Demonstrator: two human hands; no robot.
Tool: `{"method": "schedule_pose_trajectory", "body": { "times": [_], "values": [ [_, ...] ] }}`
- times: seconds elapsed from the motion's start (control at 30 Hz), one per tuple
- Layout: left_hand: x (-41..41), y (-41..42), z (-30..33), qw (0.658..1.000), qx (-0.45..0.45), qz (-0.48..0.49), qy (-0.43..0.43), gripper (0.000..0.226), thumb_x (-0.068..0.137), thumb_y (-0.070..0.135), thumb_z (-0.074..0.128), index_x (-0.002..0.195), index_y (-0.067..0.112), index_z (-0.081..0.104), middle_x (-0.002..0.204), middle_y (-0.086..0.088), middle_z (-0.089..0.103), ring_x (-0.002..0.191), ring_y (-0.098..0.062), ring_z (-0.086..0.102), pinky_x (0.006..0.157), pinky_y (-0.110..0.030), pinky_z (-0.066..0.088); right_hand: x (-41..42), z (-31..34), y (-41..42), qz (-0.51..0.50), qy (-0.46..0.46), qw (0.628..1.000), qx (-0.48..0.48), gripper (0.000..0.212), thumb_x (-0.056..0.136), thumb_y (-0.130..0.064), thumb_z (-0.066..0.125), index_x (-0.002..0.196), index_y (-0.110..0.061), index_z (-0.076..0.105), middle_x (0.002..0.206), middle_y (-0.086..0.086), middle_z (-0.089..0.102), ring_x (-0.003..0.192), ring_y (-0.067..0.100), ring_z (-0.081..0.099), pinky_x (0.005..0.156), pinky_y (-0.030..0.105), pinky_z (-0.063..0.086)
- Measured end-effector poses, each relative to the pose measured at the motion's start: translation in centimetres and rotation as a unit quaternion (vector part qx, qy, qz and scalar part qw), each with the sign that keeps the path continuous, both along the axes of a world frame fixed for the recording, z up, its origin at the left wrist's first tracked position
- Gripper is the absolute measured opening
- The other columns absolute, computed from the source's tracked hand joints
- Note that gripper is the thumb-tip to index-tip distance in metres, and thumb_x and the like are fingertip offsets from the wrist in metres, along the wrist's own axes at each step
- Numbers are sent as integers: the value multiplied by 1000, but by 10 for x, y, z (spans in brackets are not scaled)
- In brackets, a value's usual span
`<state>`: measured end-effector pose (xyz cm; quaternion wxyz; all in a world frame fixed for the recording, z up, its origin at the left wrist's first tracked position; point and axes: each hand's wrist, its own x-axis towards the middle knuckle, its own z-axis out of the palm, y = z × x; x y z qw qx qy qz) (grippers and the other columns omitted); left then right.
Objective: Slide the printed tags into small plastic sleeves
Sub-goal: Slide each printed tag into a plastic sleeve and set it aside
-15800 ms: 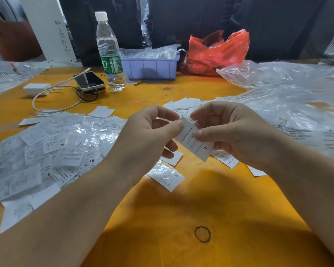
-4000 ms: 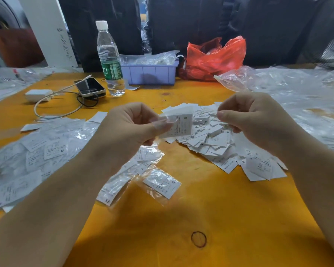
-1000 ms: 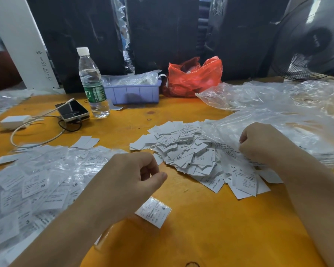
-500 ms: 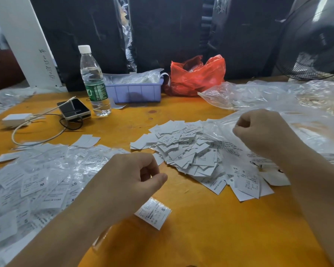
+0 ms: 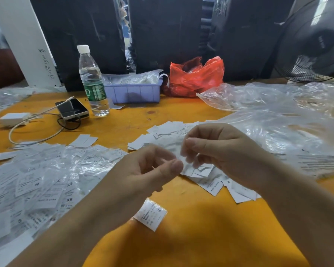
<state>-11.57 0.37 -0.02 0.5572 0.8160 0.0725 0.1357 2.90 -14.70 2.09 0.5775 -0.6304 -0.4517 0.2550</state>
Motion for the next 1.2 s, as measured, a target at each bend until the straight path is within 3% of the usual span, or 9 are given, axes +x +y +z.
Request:
{"method": "schedule_pose_trajectory", "body": {
  "times": [0.17, 0.37, 0.5, 0.6, 0.73, 0.83, 0.87, 1.0, 1.2],
  "values": [
    [3, 1, 2, 998, -49, 31, -33, 17, 76, 36, 65, 81, 22, 73, 63, 5, 61, 57, -8, 56, 53, -18, 47, -4, -4, 3, -11, -12, 1000, -18, 11, 91, -6, 59, 89, 2, 65, 76, 6, 66, 70, 18, 59, 64, 27, 50],
    [3, 2, 2, 993, -59, 87, -50, 23, 71, 37, 64, 73, 14, 69, 58, 2, 58, 50, -8, 50, 48, -16, 44, 3, -2, 0, -55, -27, 997, -50, 14, 92, -11, 60, 89, 2, 66, 78, 7, 68, 71, 19, 61, 66, 30, 52],
    [3, 7, -1, 991, -84, 97, -46, 21, 89, 13, 59, 72, 15, 71, 61, -1, 59, 51, -10, 51, 47, -17, 43, 13, -10, 0, -184, -239, 939, -163, 18, 93, -22, 58, 82, -12, 68, 76, -1, 66, 64, 10, 58, 59, 27, 49],
    [3, 9, -2, 992, -57, 104, -50, 20, 85, 27, 64, 70, 15, 69, 56, 2, 57, 50, -7, 50, 48, -15, 43, 18, -18, -1, -223, -316, 892, -235, 13, 91, -24, 59, 84, -19, 68, 81, -7, 60, 68, 7, 55, 53, 18, 37],
    [1, 7, -1, 994, -26, 96, -50, 31, 72, 48, 72, 72, 17, 67, 55, 5, 55, 50, -6, 51, 51, -14, 45, 21, -28, 2, -231, -378, 852, -280, 12, 89, -24, 60, 98, -21, 67, 97, -7, 51, 96, 14, 49, 73, 23, 39],
    [1, 6, -3, 994, 3, 104, -20, 33, 72, 46, 72, 73, 14, 64, 67, -7, 61, 61, -21, 57, 60, -31, 51, 21, -31, 3, -234, -384, 831, -328, 24, 86, -22, 60, 109, -18, 64, 109, 0, 49, 108, 20, 45, 84, 30, 38],
    [1, 5, -4, 993, 12, 113, -11, 28, 71, 42, 66, 70, 14, 62, 75, -9, 65, 68, -24, 60, 65, -39, 51, 21, -31, 3, -234, -382, 828, -338, 26, 85, -23, 60, 110, -18, 62, 110, 0, 49, 108, 21, 44, 84, 30, 38],
    [0, 3, -1, 991, 21, 129, -23, 20, 66, 28, 57, 61, 10, 52, 94, 19, 72, 88, 9, 63, 76, -34, 45, 16, -29, 3, -239, -379, 833, -325, 23, 84, -20, 62, 106, -17, 63, 108, -2, 55, 103, 18, 50, 85, 31, 45],
    [0, 3, -3, 994, 24, 107, -10, 19, 70, 30, 57, 68, 11, 56, 94, 18, 71, 86, 3, 65, 76, -32, 46, 17, -25, 1, -260, -381, 853, -245, 16, 83, -7, 59, 91, -19, 66, 90, -7, 60, 86, 14, 56, 73, 30, 51]
  ]
}}
